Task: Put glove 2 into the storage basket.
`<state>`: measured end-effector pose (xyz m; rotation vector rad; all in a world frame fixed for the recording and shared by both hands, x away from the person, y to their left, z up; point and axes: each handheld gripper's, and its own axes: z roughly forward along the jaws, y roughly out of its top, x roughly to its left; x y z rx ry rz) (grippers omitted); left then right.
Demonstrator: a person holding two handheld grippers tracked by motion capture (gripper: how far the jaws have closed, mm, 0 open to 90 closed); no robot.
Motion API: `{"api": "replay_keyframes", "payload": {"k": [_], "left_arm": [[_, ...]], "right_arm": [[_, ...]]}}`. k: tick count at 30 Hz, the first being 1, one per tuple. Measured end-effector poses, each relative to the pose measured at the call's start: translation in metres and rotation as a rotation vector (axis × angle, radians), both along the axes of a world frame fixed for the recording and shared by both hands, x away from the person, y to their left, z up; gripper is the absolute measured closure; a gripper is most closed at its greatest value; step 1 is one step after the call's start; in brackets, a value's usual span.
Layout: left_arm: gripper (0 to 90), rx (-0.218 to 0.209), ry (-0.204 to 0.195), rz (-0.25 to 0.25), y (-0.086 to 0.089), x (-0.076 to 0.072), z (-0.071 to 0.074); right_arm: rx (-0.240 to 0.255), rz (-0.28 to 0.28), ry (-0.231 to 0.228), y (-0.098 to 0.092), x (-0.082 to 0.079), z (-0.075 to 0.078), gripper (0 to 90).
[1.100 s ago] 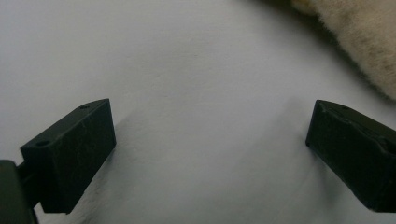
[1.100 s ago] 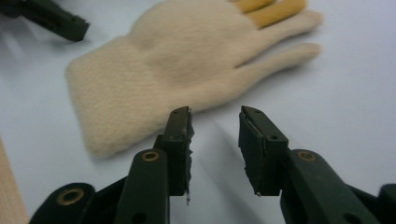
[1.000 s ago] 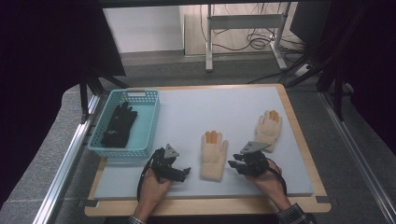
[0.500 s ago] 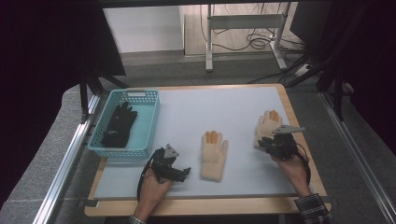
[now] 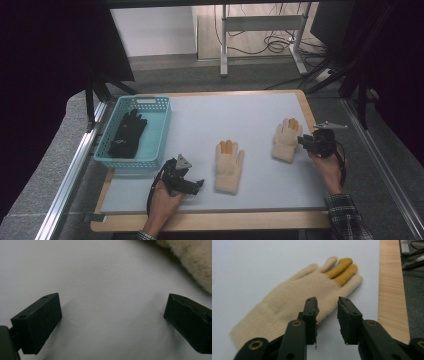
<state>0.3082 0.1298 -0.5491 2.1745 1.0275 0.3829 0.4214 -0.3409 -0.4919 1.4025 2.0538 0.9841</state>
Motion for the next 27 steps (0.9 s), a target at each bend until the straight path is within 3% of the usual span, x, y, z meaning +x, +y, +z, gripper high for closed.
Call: {"api": "replay_keyframes", "payload": {"k": [6, 12, 14, 17, 21, 27], "left_arm": [[1.8, 0.0, 0.0, 0.0, 0.0, 0.0, 0.0], [1.8, 0.0, 0.0, 0.0, 0.0, 0.0, 0.0], [1.8, 0.0, 0.0, 0.0, 0.0, 0.0, 0.0], [1.8, 0.0, 0.0, 0.0, 0.0, 0.0, 0.0], [1.8, 0.0, 0.0, 0.0, 0.0, 0.0, 0.0], [1.8, 0.0, 0.0, 0.0, 0.0, 0.0, 0.0]], "right_arm": [[0.012, -0.017, 0.029, 0.002, 0.012, -0.014, 59.5], [0.013, -0.025, 0.056, 0.006, 0.016, -0.028, 60.0], [0.029, -0.032, 0.057, 0.006, 0.016, -0.028, 66.8], [0.054, 0.006, 0.078, 0.009, 0.015, -0.028, 85.7], [-0.007, 0.006, 0.064, 0.016, 0.014, -0.025, 87.7], [0.005, 0.031, 0.016, 0.022, 0.004, -0.004, 87.8]]}}
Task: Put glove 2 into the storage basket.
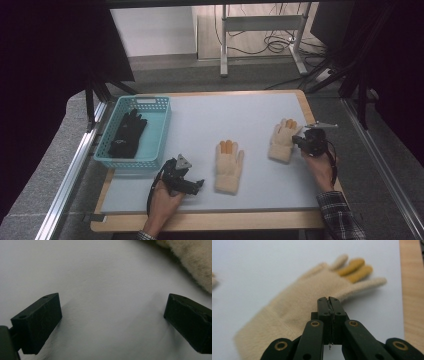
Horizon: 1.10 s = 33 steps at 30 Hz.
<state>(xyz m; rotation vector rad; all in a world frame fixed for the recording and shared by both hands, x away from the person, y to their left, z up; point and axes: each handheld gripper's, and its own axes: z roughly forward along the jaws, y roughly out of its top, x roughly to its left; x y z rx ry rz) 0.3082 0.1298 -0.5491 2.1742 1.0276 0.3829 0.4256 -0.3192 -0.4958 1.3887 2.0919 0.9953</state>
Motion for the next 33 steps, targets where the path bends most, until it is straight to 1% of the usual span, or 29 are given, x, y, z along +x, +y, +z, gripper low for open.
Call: {"api": "replay_keyframes", "payload": {"k": [4, 6, 8, 12, 18, 24, 27, 29, 31, 33], "left_arm": [[1.8, 0.0, 0.0, 0.0, 0.0, 0.0, 0.0], [1.8, 0.0, 0.0, 0.0, 0.0, 0.0, 0.0], [1.8, 0.0, 0.0, 0.0, 0.0, 0.0, 0.0], [1.8, -0.001, 0.0, 0.001, 0.0, 0.0, 0.0], [1.8, -0.001, 0.001, 0.0, 0.0, 0.0, 0.0], [1.8, 0.0, 0.001, 0.0, 0.0, 0.0, 0.0], [1.8, 0.0, 0.0, 0.0, 0.0, 0.0, 0.0], [1.8, 0.0, 0.0, 0.0, 0.0, 0.0, 0.0], [1.9, 0.0, 0.0, 0.0, 0.0, 0.0, 0.0], [1.9, 0.0, -0.001, 0.0, 0.0, 0.0, 0.0]], "right_arm": [[-0.001, 0.031, -0.037, 0.007, -0.008, 0.02, 87.9], [-0.013, 0.043, -0.05, 0.011, -0.011, 0.028, 87.9], [-0.022, 0.059, -0.061, 0.015, -0.014, 0.033, 87.9], [-0.016, 0.069, -0.064, 0.021, -0.013, 0.036, 87.9], [-0.002, 0.099, -0.067, 0.036, -0.005, 0.04, 87.8], [0.004, 0.145, -0.063, 0.063, 0.002, 0.042, 87.3], [0.011, 0.172, -0.055, 0.08, 0.006, 0.039, 86.6], [0.017, 0.201, -0.049, 0.093, 0.009, 0.035, 85.5], [0.019, 0.221, -0.053, 0.101, 0.009, 0.033, 82.0], [0.012, 0.24, -0.056, 0.111, 0.01, 0.031, 75.6]]}}
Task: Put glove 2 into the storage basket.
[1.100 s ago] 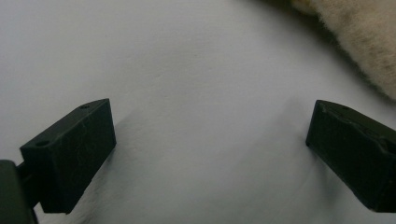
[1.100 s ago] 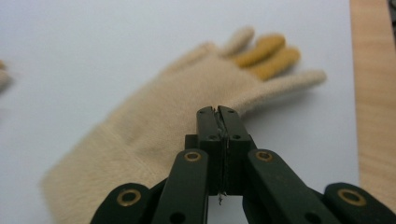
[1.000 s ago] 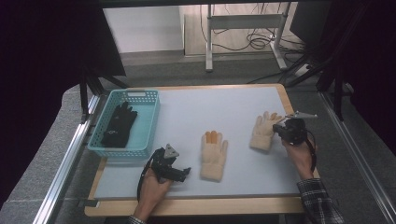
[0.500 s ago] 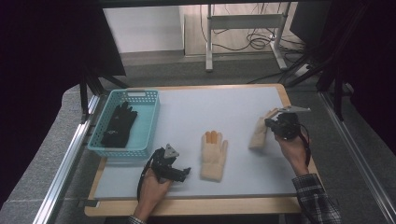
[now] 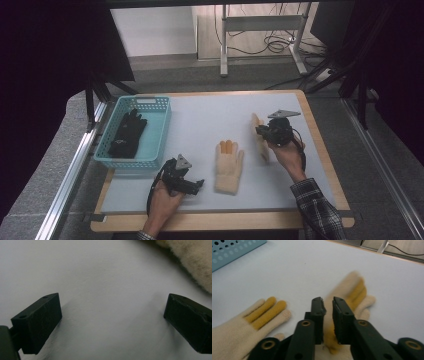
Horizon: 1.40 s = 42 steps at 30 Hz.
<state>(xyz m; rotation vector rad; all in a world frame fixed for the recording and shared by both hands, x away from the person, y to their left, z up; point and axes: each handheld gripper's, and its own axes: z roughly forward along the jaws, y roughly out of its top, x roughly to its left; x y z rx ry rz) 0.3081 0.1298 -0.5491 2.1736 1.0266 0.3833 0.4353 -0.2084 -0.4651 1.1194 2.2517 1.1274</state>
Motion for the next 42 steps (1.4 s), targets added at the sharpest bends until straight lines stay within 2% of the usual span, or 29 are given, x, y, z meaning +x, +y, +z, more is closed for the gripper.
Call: {"api": "replay_keyframes", "payload": {"k": [4, 10, 14, 20, 24, 26, 28, 31, 34, 42], "left_arm": [[1.9, 0.0, 0.0, 0.0, 0.0, 0.0, 0.0], [1.9, 0.0, 0.001, 0.0, 0.0, 0.0, 0.0], [1.9, 0.0, 0.001, 0.0, 0.0, 0.0, 0.0], [1.9, -0.004, 0.0, 0.003, 0.0, 0.0, 0.0], [1.9, -0.002, 0.0, 0.002, 0.0, 0.0, 0.0], [1.9, -0.002, 0.0, 0.002, 0.0, 0.0, 0.0], [1.9, 0.0, 0.0, 0.0, 0.0, 0.0, 0.0], [1.9, 0.0, 0.0, 0.0, 0.0, 0.0, 0.0], [1.9, 0.0, 0.0, 0.0, 0.0, 0.0, 0.0], [1.9, 0.0, 0.001, 0.0, 0.0, 0.0, 0.0]], "right_arm": [[-0.015, 0.009, 0.001, 0.001, 0.001, -0.002, 68.8], [-0.027, 0.012, 0.018, -0.009, 0.003, -0.012, 58.1], [-0.041, 0.055, 0.037, -0.008, 0.004, -0.021, 49.1], [-0.069, 0.118, 0.037, 0.002, 0.006, -0.035, 38.6], [-0.113, 0.148, 0.034, 0.009, 0.009, -0.046, 35.0], [-0.135, 0.157, 0.031, 0.011, 0.011, -0.053, 34.9], [-0.123, 0.162, 0.03, 0.011, 0.013, -0.058, 36.6], [-0.089, 0.162, 0.034, 0.008, 0.014, -0.062, 51.5], [-0.066, 0.132, 0.04, 0.005, 0.012, -0.059, 58.7], [-0.049, 0.11, 0.008, -0.001, 0.0, -0.041, 60.7]]}}
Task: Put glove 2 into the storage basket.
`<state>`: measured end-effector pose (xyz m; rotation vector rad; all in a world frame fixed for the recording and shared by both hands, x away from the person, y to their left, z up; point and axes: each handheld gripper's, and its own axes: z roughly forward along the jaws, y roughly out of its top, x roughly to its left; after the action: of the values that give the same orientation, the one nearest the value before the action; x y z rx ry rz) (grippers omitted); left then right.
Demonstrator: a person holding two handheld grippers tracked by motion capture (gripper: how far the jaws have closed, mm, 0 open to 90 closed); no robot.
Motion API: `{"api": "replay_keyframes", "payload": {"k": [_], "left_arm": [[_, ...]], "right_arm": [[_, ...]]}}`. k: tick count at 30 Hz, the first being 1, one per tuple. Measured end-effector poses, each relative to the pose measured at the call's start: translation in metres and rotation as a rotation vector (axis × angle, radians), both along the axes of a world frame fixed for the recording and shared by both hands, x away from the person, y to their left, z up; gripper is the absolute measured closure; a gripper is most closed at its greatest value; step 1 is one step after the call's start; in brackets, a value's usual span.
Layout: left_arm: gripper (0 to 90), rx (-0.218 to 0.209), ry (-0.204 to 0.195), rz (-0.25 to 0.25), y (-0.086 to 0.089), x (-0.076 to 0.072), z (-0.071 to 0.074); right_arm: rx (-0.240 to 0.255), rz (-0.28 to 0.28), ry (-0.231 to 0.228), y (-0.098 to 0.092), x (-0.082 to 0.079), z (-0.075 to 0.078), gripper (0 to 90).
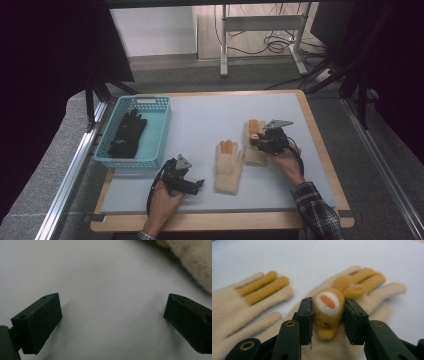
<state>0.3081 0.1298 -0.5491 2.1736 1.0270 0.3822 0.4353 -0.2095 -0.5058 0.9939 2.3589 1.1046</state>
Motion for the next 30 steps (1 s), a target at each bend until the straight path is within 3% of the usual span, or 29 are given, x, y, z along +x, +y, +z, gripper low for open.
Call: {"api": "replay_keyframes", "payload": {"k": [9, 15, 23, 30], "left_arm": [[1.9, 0.001, 0.0, 0.0, 0.0, 0.0, 0.0], [1.9, -0.001, -0.003, 0.002, 0.0, 0.0, 0.0], [1.9, -0.002, -0.001, 0.003, 0.0, 0.0, 0.0], [1.9, -0.002, -0.001, 0.003, 0.0, 0.0, 0.0]], "right_arm": [[0.033, 0.006, -0.04, -0.007, -0.026, 0.036, 60.7], [0.08, 0.044, -0.024, -0.002, -0.056, 0.056, 60.7], [0.114, 0.094, 0.024, 0.025, -0.091, 0.057, 60.3], [0.102, 0.126, 0.055, 0.064, -0.104, 0.047, 60.2]]}}
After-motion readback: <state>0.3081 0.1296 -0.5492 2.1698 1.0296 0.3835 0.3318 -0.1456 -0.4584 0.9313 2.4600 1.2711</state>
